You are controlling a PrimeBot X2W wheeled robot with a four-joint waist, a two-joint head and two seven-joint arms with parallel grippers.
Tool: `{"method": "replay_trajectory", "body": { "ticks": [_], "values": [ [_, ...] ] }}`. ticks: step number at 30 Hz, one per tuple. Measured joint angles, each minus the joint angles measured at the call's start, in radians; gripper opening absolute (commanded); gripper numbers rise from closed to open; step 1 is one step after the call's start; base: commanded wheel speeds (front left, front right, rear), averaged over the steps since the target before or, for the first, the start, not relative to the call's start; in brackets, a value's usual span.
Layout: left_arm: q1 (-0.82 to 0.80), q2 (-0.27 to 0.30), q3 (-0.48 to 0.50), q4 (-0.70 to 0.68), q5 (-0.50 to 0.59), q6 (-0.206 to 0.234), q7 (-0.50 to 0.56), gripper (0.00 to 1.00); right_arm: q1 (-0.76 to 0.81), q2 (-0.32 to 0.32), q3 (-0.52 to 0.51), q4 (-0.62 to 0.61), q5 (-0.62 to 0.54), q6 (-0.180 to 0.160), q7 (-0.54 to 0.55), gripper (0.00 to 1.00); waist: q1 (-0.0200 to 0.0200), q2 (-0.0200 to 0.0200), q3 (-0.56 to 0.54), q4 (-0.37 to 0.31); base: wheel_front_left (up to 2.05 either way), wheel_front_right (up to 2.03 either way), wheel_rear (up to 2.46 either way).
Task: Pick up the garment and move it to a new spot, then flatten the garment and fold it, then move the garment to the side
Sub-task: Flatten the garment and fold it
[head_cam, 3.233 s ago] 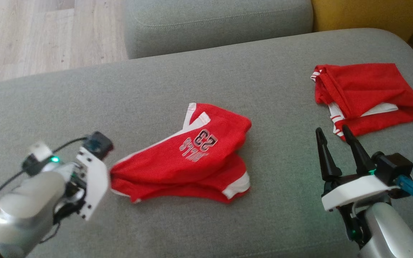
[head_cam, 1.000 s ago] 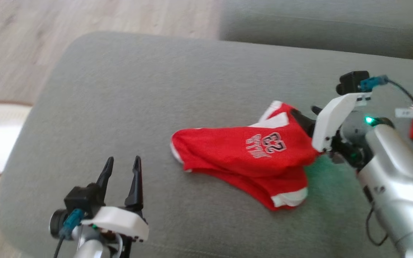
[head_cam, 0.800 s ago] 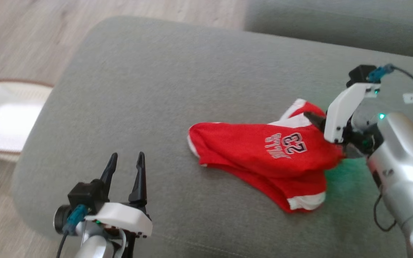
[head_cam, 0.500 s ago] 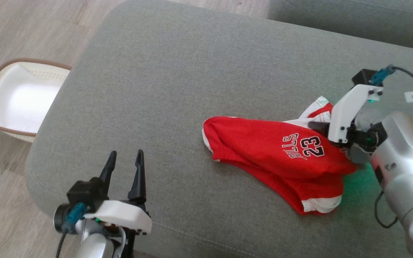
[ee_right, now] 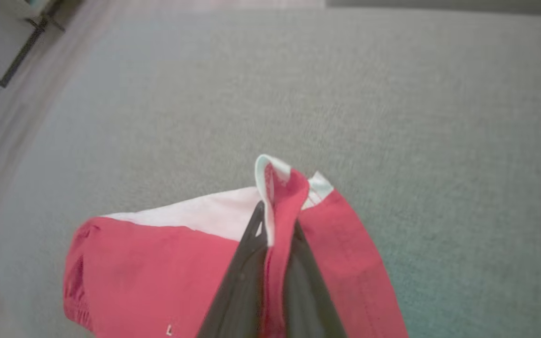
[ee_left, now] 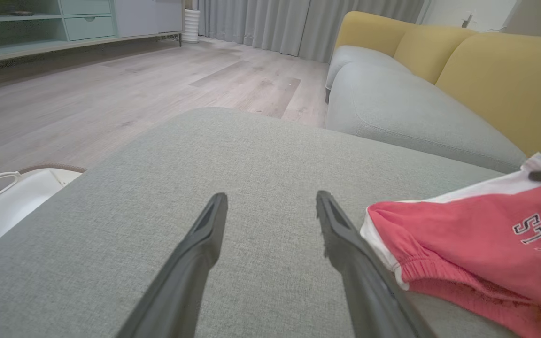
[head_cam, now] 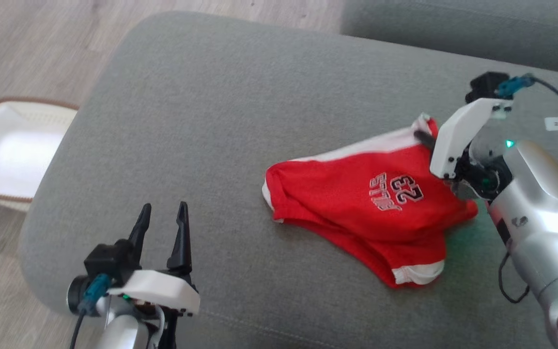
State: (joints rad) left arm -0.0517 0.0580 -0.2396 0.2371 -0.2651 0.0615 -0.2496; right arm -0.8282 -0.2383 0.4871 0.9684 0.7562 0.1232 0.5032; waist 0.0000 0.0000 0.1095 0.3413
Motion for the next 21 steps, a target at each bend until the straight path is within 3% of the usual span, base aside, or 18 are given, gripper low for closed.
{"method": "replay_trajectory", "body": {
  "ticks": [3,10,14,18,21],
  "values": [
    [0.001,-0.001,0.009,0.002,0.004,-0.001,0.000,1.00,0.000,-0.006,0.012,-0.019,0.016,0.000,-0.056,0.00,0.0000,0.0000,-0.013,-0.013,0.00,0.00,0.00],
    [0.014,0.001,0.058,0.003,0.017,-0.010,0.000,1.00,0.036,-0.079,0.080,-0.196,0.081,0.000,-0.170,0.00,0.0000,0.0000,-0.060,-0.079,0.00,0.00,0.00],
    [0.047,0.004,0.081,0.002,0.018,-0.010,0.000,1.00,0.169,-0.147,0.139,-0.382,0.148,0.000,-0.139,0.00,0.0000,0.0000,-0.088,-0.129,0.00,0.00,0.00],
    [0.071,0.013,0.097,-0.003,0.026,-0.014,0.000,1.00,0.353,-0.253,0.177,-0.550,0.191,0.000,-0.051,0.00,0.0000,0.0000,-0.106,-0.181,0.00,0.00,0.00],
    [0.070,0.014,0.101,-0.010,0.026,-0.018,0.000,1.00,0.477,-0.327,0.179,-0.621,0.173,0.000,-0.006,0.00,0.0000,0.0000,-0.110,-0.215,0.00,0.00,0.00]
  ]
}}
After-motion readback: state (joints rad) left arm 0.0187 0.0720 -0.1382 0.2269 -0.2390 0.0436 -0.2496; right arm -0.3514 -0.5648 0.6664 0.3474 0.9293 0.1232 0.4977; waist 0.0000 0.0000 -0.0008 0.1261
